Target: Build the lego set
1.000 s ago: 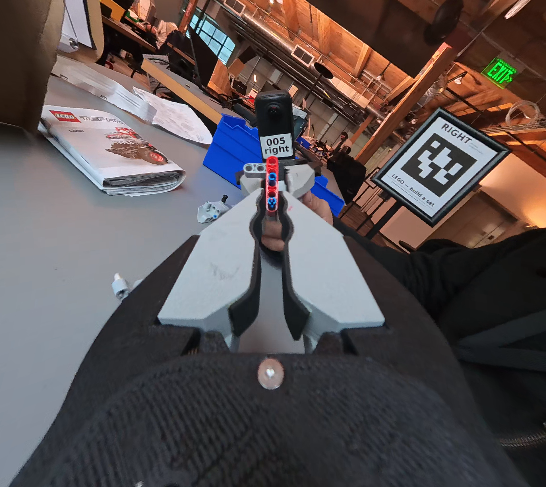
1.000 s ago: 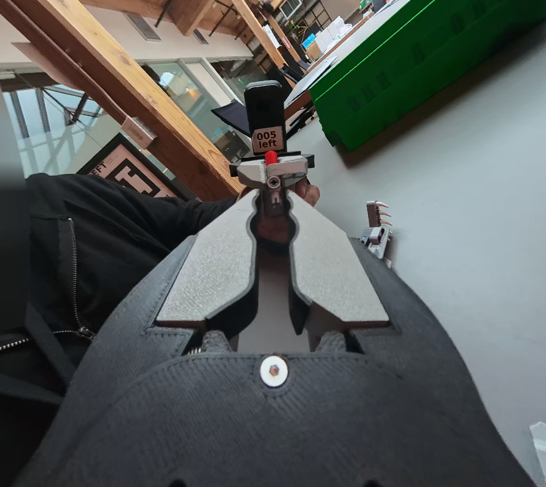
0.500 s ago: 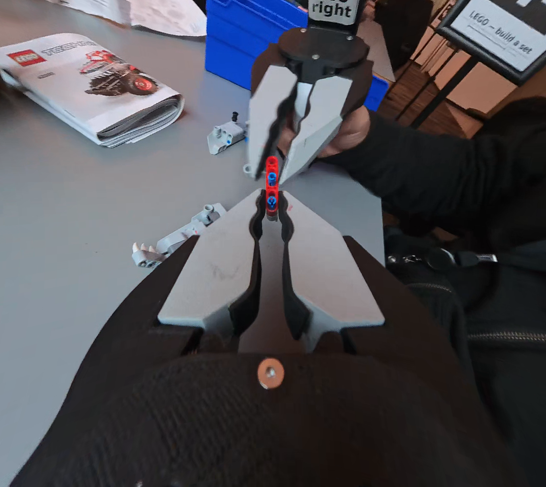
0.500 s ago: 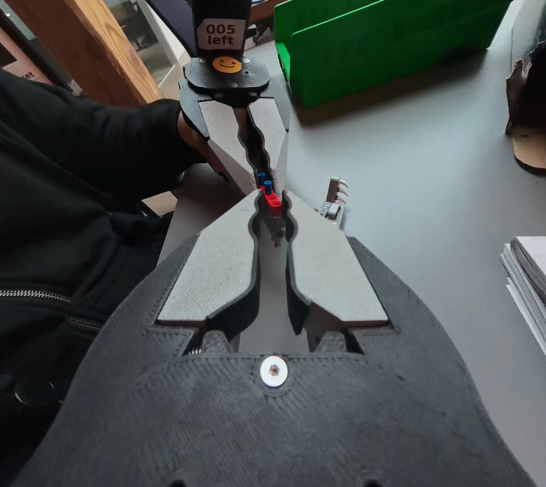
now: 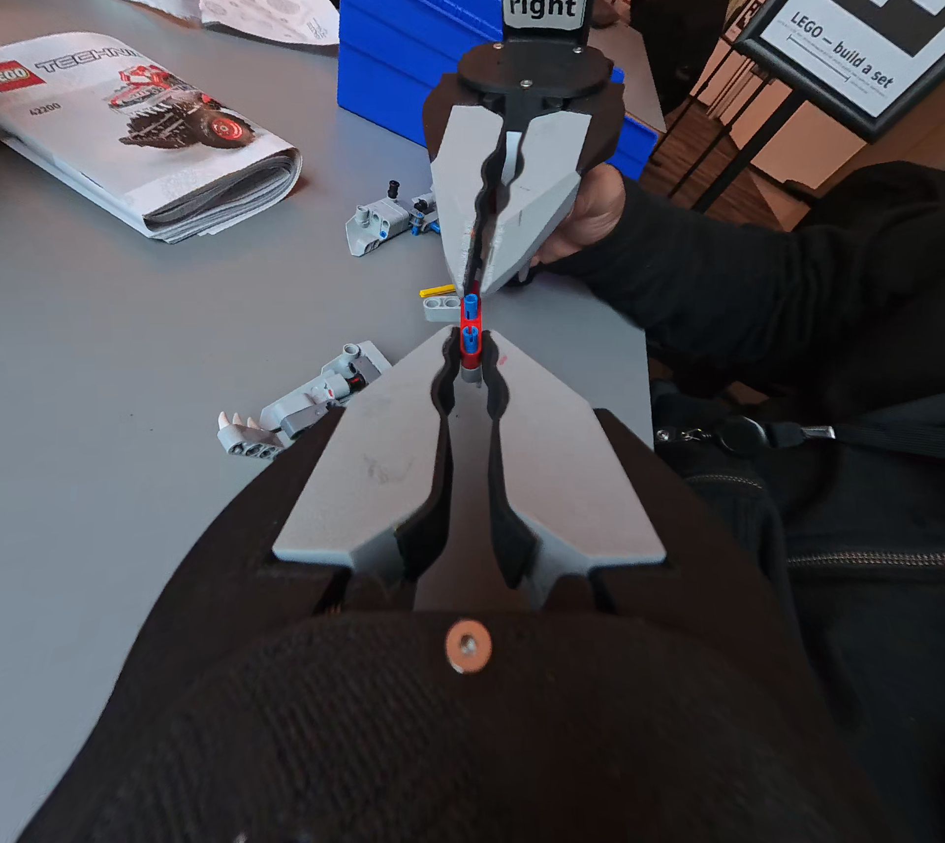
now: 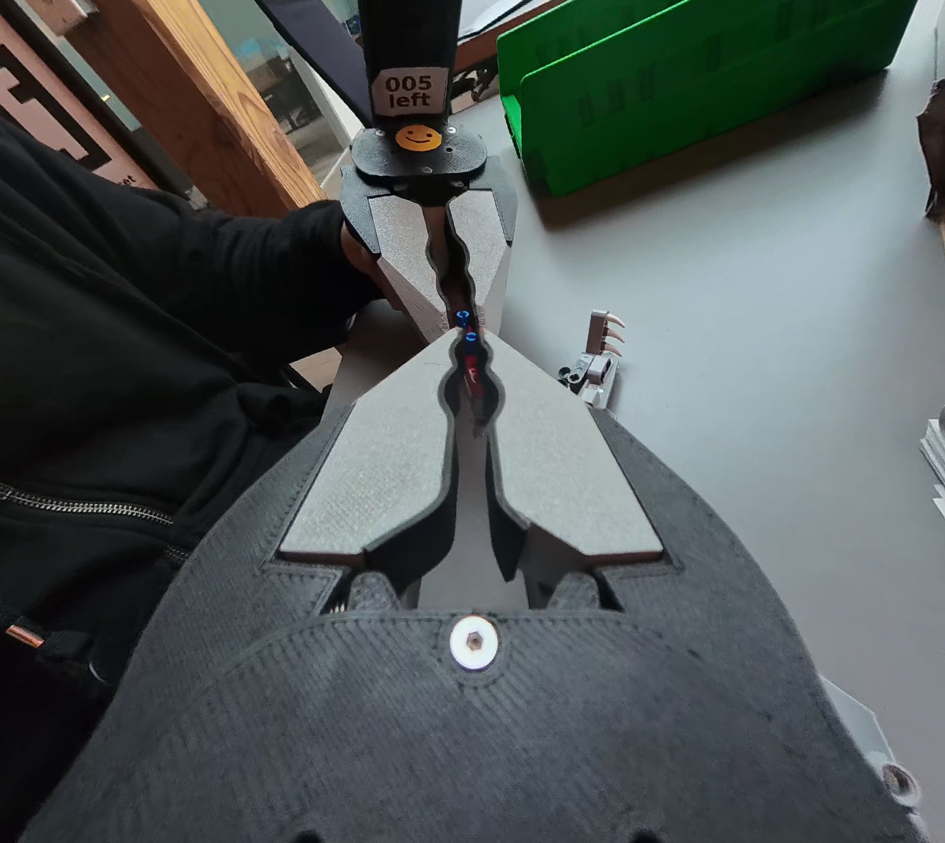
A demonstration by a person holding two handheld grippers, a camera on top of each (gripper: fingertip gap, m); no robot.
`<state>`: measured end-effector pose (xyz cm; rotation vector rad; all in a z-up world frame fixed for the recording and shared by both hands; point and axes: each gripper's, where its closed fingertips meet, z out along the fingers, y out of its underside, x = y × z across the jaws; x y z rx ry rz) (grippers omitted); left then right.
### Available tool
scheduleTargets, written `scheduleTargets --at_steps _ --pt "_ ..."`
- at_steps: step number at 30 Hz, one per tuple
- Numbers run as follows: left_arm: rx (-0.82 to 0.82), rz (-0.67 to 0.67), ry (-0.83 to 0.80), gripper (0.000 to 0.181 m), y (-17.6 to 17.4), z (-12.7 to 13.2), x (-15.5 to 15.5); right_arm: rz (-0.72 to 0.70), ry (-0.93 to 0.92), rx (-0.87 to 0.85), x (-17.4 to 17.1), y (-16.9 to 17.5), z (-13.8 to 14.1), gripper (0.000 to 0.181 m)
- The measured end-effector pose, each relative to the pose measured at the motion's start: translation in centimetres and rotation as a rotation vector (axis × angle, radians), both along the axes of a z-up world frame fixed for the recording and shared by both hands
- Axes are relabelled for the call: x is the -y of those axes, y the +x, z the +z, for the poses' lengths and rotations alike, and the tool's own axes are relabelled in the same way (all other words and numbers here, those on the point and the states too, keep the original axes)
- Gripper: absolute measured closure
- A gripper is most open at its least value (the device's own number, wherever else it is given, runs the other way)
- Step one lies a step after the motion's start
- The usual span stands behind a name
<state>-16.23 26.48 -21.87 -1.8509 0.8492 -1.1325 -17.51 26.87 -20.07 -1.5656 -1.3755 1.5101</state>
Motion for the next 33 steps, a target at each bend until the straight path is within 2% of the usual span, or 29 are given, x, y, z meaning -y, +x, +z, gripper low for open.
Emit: scheduleTargets --at_steps 3,6,16,20,22,33 --pt "0.001 0.000 -0.016 0.175 0.0 0.0 0.0 0.013 0.055 0.039 0.3 -0.2 -0.6 0.174" --pt "-0.009 -0.002 -0.024 0.175 0.0 -0.2 0.0 0.005 0.090 0.052 0.3 -0.3 -0.8 0.180" --pt "0.018 -0.027 -0.094 0.176 0.1 -0.7 0.2 0.026 0.063 0.097 0.2 -0.1 -1.6 0.181" --pt "-0.087 0.008 -0.041 0.174 -0.5 -1.6 -0.2 -0.042 -0.020 0.089 -0.4 -0.7 -2.1 0.181" --pt "-0.015 0.027 -0.072 0.174 -0.7 -1.0 -0.5 -0.072 -0.062 0.039 -0.8 -1.0 -1.4 0.181" --pt "0.072 0.078 -0.074 0.174 -1.2 0.0 -1.8 -0.187 -0.121 -0.063 -2.3 -1.7 -0.2 0.181"
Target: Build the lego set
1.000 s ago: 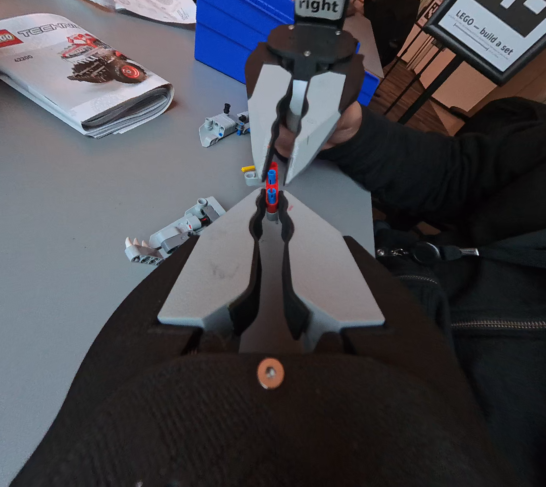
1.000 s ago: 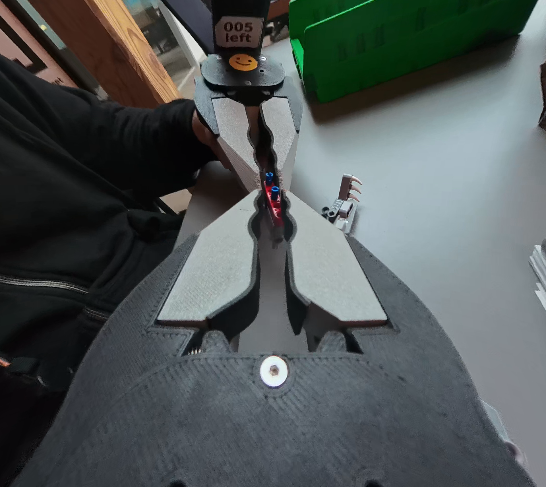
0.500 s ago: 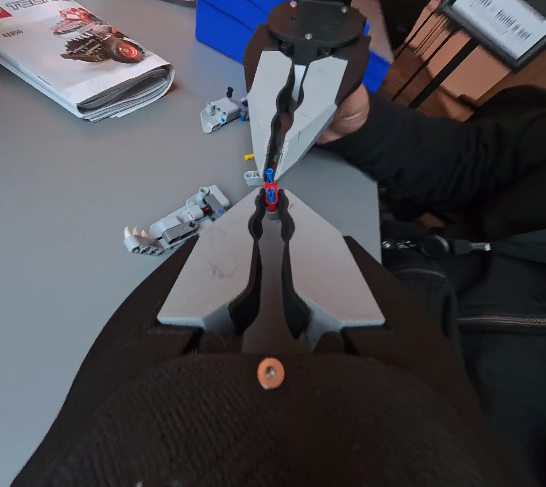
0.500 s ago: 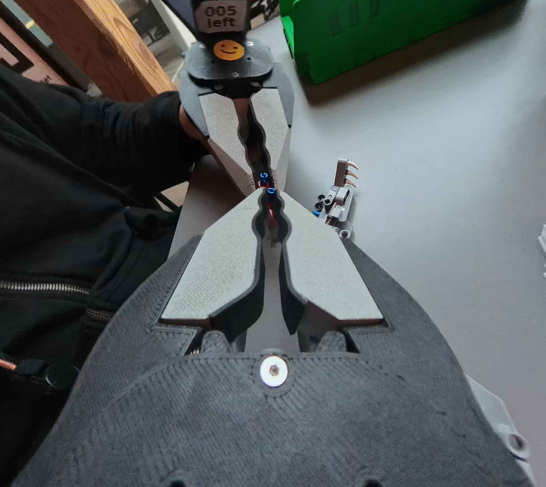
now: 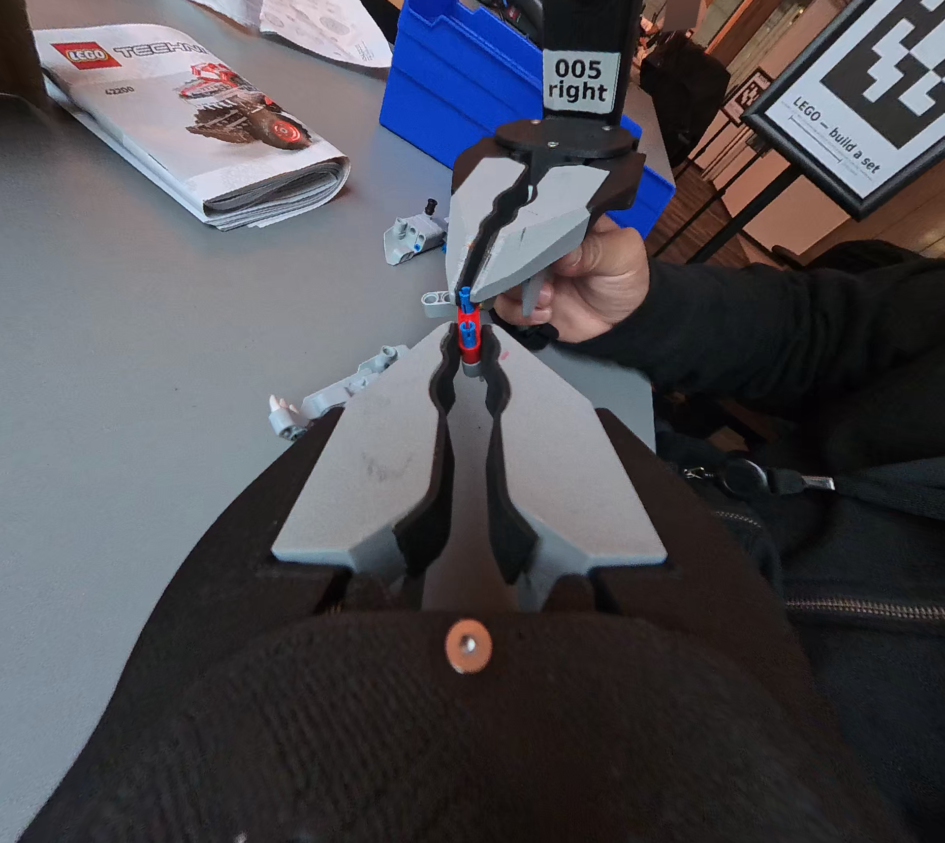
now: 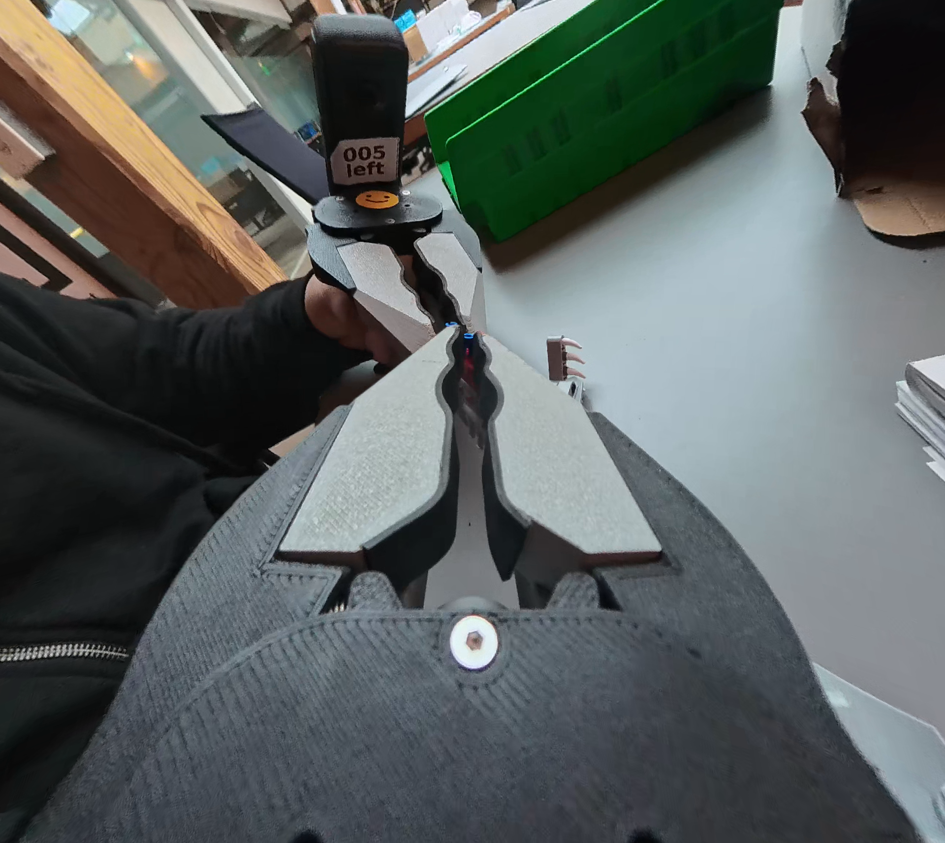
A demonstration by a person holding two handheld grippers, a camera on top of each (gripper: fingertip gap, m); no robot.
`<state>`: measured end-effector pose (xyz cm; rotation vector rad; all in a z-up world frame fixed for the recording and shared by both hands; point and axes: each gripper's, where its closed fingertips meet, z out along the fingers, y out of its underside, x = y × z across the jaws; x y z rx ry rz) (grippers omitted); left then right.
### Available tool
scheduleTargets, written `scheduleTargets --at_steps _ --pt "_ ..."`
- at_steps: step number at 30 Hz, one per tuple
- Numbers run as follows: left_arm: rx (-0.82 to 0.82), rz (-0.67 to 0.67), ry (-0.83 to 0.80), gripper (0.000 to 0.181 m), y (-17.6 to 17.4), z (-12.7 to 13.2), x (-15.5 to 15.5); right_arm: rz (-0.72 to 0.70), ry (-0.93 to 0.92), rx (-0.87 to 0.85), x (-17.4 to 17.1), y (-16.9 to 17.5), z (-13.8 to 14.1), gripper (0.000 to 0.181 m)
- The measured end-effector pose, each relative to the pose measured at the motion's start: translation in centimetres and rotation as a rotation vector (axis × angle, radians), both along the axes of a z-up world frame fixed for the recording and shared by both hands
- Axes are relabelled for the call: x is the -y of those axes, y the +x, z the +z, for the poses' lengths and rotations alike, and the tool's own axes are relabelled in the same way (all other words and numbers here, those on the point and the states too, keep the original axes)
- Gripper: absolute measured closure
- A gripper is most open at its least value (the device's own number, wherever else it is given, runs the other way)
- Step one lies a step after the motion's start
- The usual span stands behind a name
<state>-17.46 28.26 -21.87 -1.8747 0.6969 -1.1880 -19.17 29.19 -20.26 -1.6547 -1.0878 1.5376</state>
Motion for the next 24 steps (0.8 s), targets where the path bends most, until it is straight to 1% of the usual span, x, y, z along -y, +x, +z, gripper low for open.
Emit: scheduleTargets --at_steps 3,6,9,11,13,15,18,20,24 --pt "0.045 0.019 -0.010 0.174 -0.1 0.5 -0.3 -0.011 -0.034 -0.051 -0.3 -0.1 0.5 0.181" --pt "0.134 0.086 0.013 0.175 -0.2 1.6 -1.0 -0.040 -0.077 -0.117 -0.9 0.2 1.2 0.181" --pt "0.091 0.082 0.056 0.176 -0.3 1.6 -0.6 -0.079 -0.135 -0.193 -1.9 1.1 2.0 0.181" --pt "0.096 0.089 0.068 0.177 -0.1 1.7 -0.5 -0.067 -0.184 -0.210 -2.0 1.3 1.9 0.181" --pt "0.112 0.081 0.054 0.173 0.3 1.8 -0.5 -0.045 -0.212 -0.215 -1.7 1.2 1.8 0.181" --pt "0.117 0.088 0.028 0.165 0.5 1.6 -0.7 -0.034 -0.202 -0.192 -1.4 0.9 1.6 0.181" --pt "0.127 0.124 0.036 0.160 0.3 1.8 -1.0 -0.017 -0.204 -0.186 -1.1 0.6 1.5 0.181" --pt "0.123 0.110 0.041 0.175 0.3 1.8 -0.8 -0.009 -0.213 -0.199 -1.0 0.6 1.7 0.181" --pt "0.155 0.110 0.050 0.176 0.2 2.2 -0.7 0.016 -0.190 -0.211 -0.5 0.6 2.2 0.181"
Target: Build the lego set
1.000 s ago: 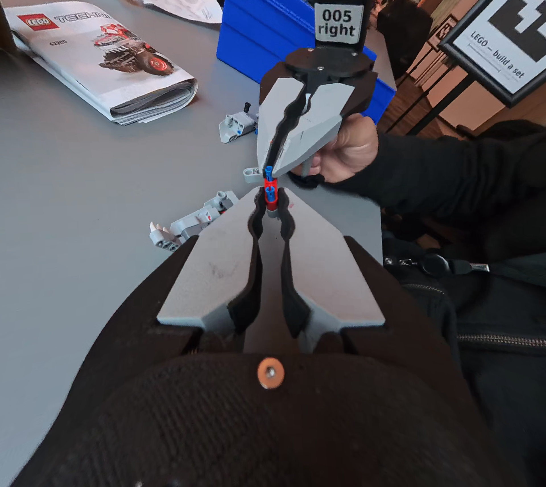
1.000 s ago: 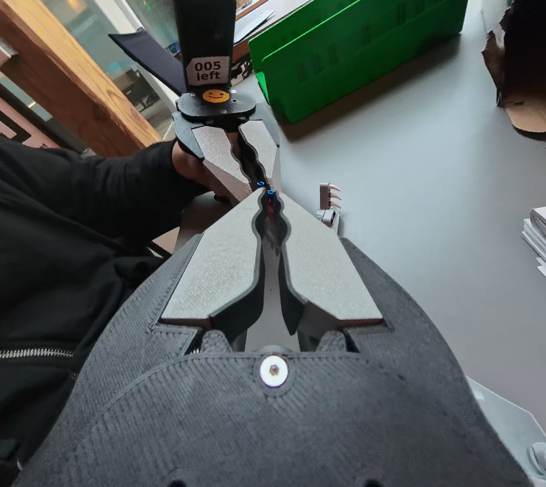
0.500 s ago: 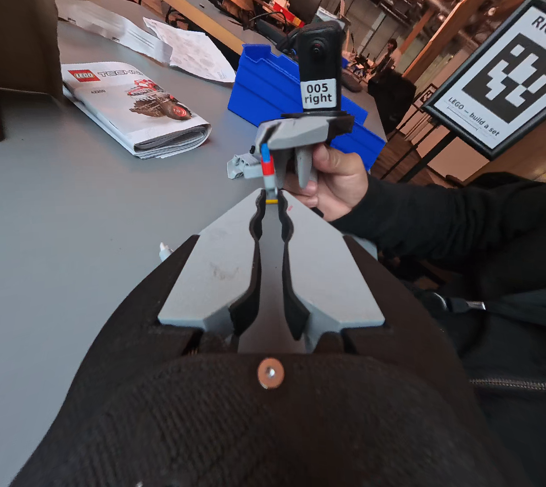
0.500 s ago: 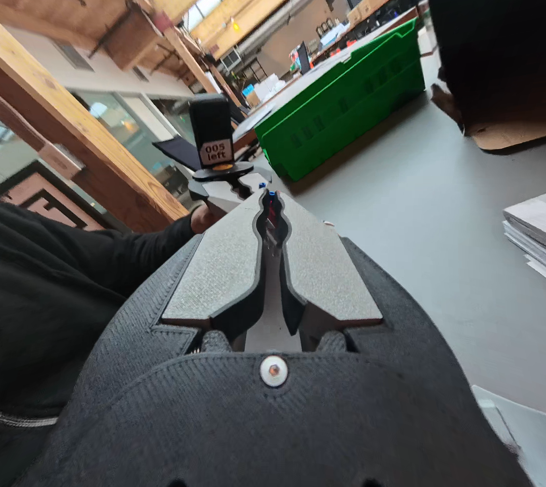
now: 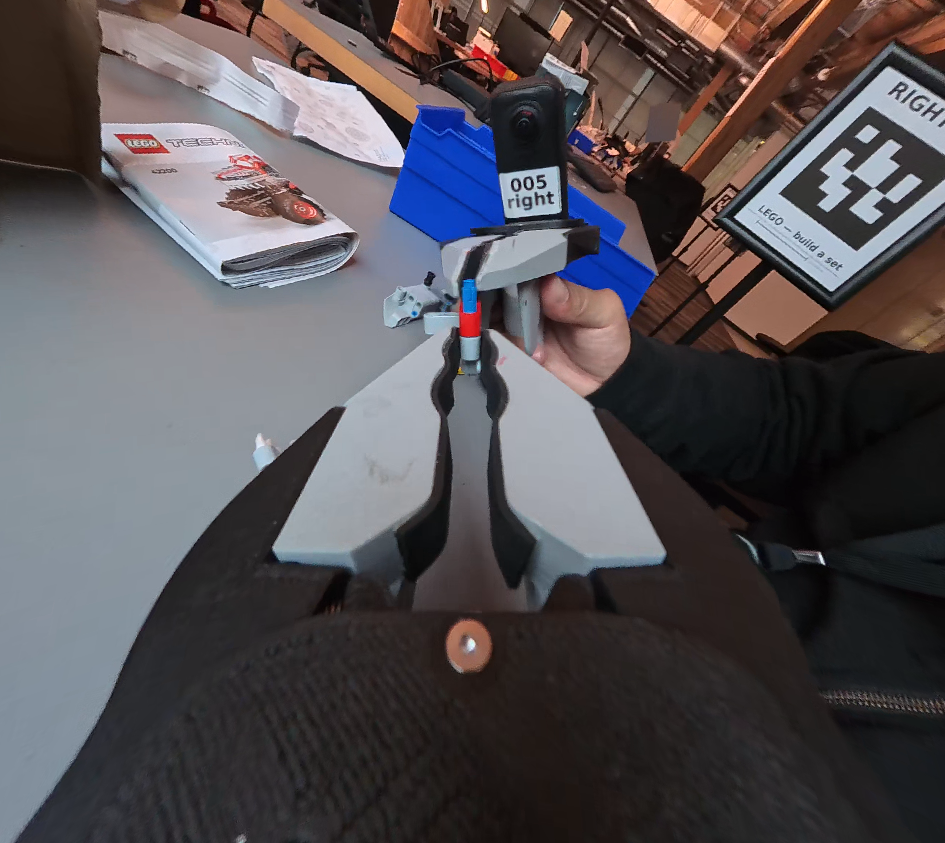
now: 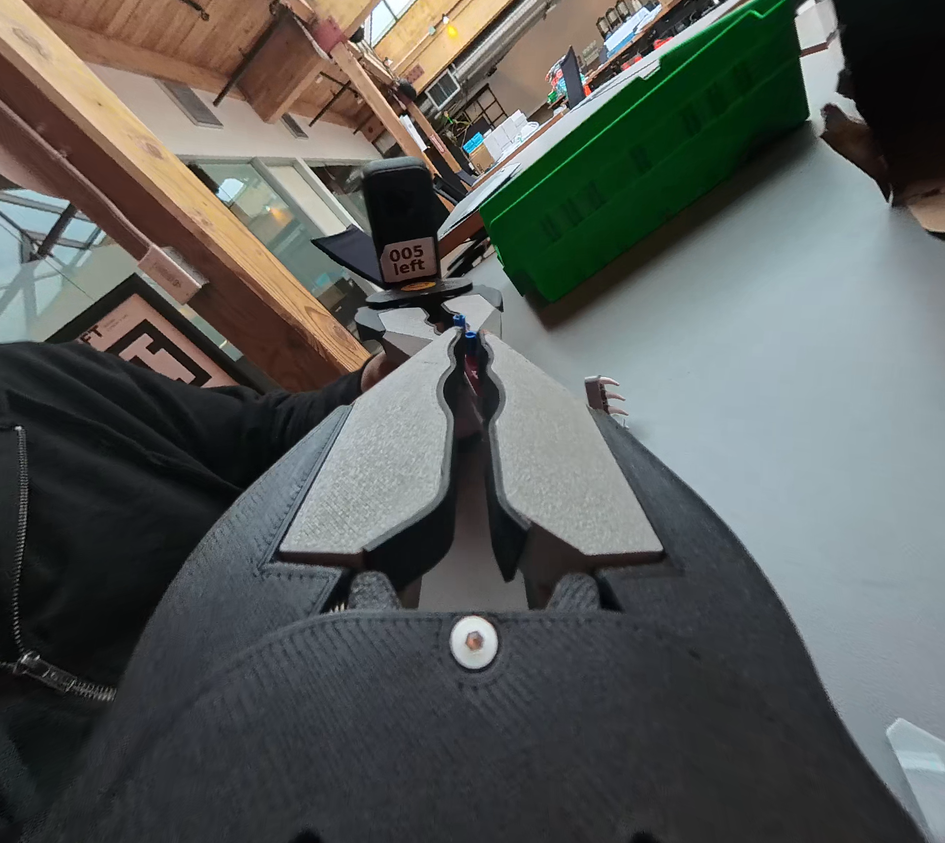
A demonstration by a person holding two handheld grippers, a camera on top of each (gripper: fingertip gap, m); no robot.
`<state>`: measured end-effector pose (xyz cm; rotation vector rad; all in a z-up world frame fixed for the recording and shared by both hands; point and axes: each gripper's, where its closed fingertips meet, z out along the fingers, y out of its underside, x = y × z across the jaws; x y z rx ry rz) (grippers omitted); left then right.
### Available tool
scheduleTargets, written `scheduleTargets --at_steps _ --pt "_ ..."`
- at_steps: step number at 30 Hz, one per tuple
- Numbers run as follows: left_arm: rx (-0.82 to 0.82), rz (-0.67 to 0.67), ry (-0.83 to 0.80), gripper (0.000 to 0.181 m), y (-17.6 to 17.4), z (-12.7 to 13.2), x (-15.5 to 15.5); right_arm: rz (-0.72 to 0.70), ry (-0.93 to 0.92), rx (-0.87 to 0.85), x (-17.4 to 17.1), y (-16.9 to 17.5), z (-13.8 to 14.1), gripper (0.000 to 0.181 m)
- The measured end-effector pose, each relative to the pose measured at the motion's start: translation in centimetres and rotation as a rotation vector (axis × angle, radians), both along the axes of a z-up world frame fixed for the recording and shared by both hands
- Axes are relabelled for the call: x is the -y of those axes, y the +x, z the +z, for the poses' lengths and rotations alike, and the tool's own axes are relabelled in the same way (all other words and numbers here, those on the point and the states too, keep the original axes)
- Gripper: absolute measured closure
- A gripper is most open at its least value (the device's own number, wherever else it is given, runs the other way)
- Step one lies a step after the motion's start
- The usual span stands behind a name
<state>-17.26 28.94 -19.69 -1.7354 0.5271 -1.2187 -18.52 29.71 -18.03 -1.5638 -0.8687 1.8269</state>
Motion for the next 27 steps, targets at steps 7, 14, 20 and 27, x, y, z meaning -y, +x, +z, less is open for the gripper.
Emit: scheduleTargets --at_steps 7,14,20,27 --pt "0.019 -0.112 0.162 0.175 0.9 1.9 2.1 0.085 0.238 0.006 2.4 1.0 1.8 0.174" --pt "0.075 -0.187 0.303 0.176 0.8 4.0 4.0 0.125 0.343 -0.092 4.4 2.2 4.1 0.170" --pt "0.076 -0.217 0.394 0.175 0.9 4.4 4.9 0.138 0.421 -0.053 5.4 1.6 3.7 0.169" --pt "-0.013 -0.253 0.232 0.175 1.3 1.9 4.2 0.100 0.543 0.129 4.8 0.9 1.2 0.177"
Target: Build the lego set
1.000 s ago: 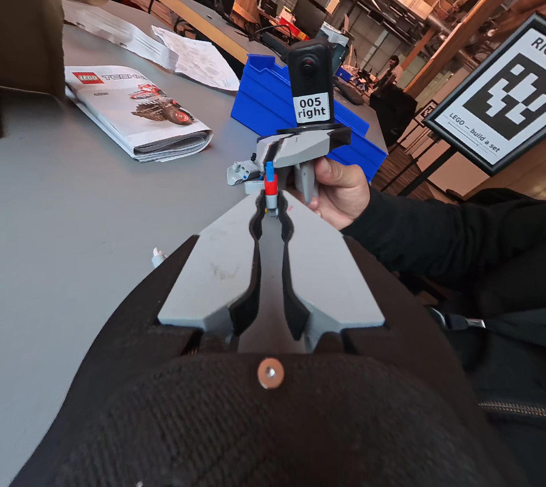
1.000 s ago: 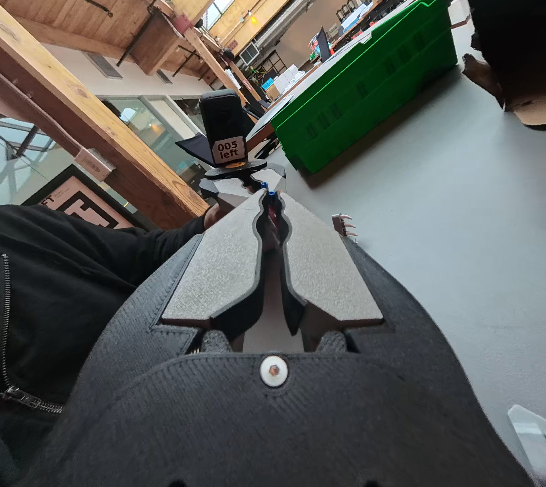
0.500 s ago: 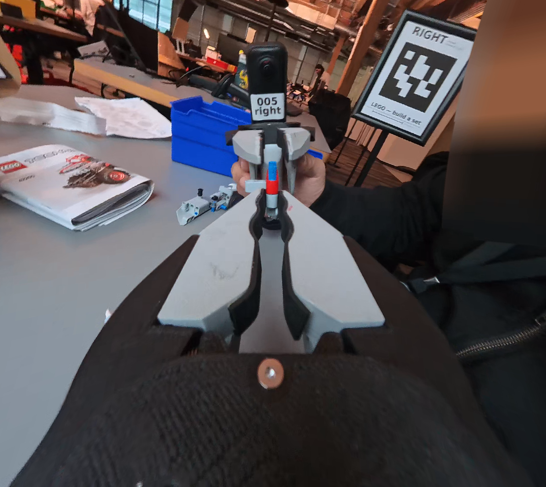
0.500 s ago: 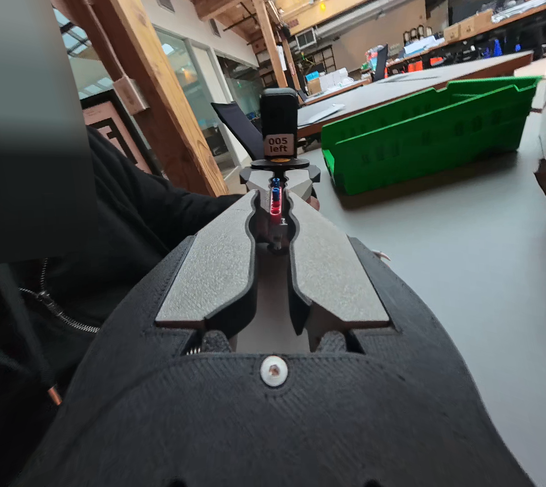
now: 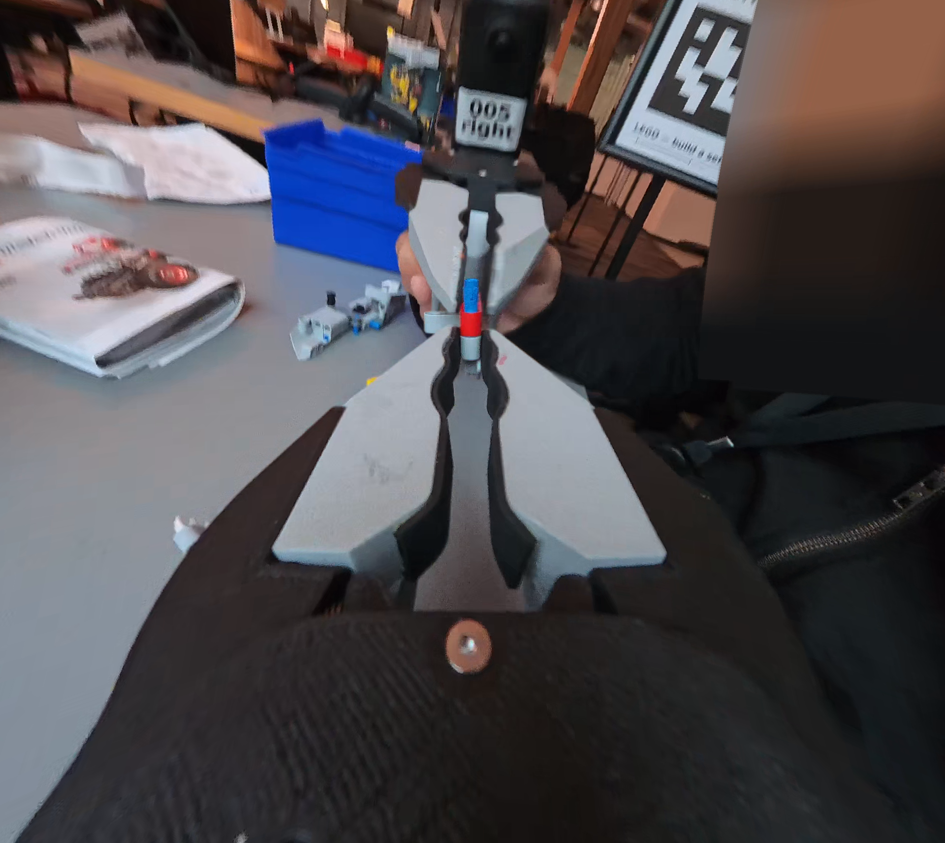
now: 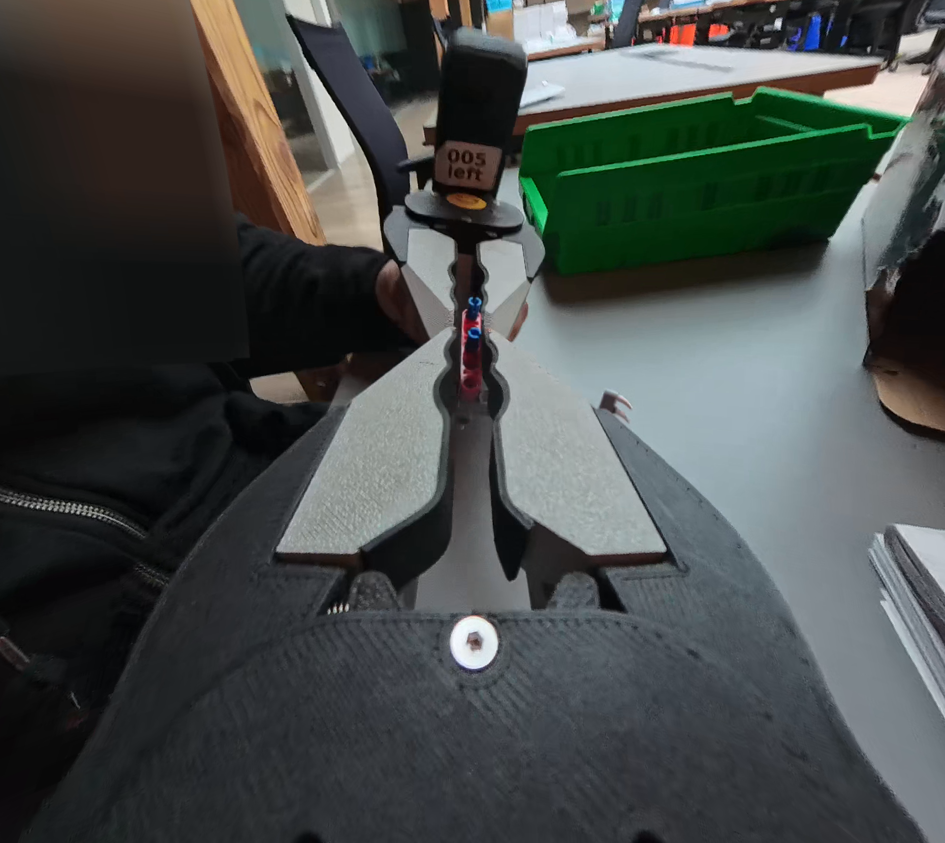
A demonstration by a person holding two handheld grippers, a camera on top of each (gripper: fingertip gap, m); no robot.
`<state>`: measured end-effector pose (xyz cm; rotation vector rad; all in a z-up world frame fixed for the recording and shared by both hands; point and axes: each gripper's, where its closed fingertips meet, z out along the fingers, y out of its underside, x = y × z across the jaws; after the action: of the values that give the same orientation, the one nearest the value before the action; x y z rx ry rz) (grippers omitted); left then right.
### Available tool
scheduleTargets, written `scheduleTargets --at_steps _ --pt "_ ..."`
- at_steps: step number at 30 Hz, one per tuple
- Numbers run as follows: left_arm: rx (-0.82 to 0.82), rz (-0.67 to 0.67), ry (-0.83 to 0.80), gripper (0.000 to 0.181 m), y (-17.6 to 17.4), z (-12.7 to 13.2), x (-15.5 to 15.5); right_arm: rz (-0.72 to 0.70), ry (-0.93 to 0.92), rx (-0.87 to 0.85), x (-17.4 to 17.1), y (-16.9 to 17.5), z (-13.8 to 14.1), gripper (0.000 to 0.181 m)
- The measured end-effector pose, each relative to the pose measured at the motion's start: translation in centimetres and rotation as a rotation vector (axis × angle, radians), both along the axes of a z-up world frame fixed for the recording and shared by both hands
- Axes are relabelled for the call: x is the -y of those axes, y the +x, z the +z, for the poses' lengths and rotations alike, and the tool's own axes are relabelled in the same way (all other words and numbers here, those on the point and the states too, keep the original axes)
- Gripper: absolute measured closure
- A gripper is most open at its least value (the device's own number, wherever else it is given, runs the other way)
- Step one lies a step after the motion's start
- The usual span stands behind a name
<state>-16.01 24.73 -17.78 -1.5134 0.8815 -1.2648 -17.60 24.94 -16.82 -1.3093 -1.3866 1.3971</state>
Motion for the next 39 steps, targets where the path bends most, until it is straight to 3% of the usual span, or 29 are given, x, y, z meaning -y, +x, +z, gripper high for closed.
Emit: scheduleTargets --at_steps 6,11,18,32,37,39 --pt "-0.063 0.011 -0.093 0.175 0.1 -1.5 -0.5 0.020 -0.144 0.090 -0.5 0.0 -1.4 0.177" --pt "0.148 0.021 -0.290 0.175 0.0 -0.5 -1.1 -0.040 -0.273 -0.002 -1.7 -0.1 -0.4 0.179" --pt "0.162 0.052 -0.300 0.175 -0.1 -0.5 -1.7 -0.057 -0.298 -0.022 -2.2 -0.2 -0.3 0.179" --pt "0.148 0.041 -0.334 0.175 -0.3 -0.9 -1.7 0.060 -0.326 0.097 -1.7 0.6 -1.7 0.177" --pt "0.192 0.136 -0.309 0.174 -0.7 -0.5 -2.7 -0.068 -0.463 -0.079 -3.6 0.3 -0.3 0.175" --pt "0.143 0.092 -0.319 0.175 0.5 -1.0 -1.4 -0.250 -0.619 -0.381 -9.3 4.4 2.8 0.178"
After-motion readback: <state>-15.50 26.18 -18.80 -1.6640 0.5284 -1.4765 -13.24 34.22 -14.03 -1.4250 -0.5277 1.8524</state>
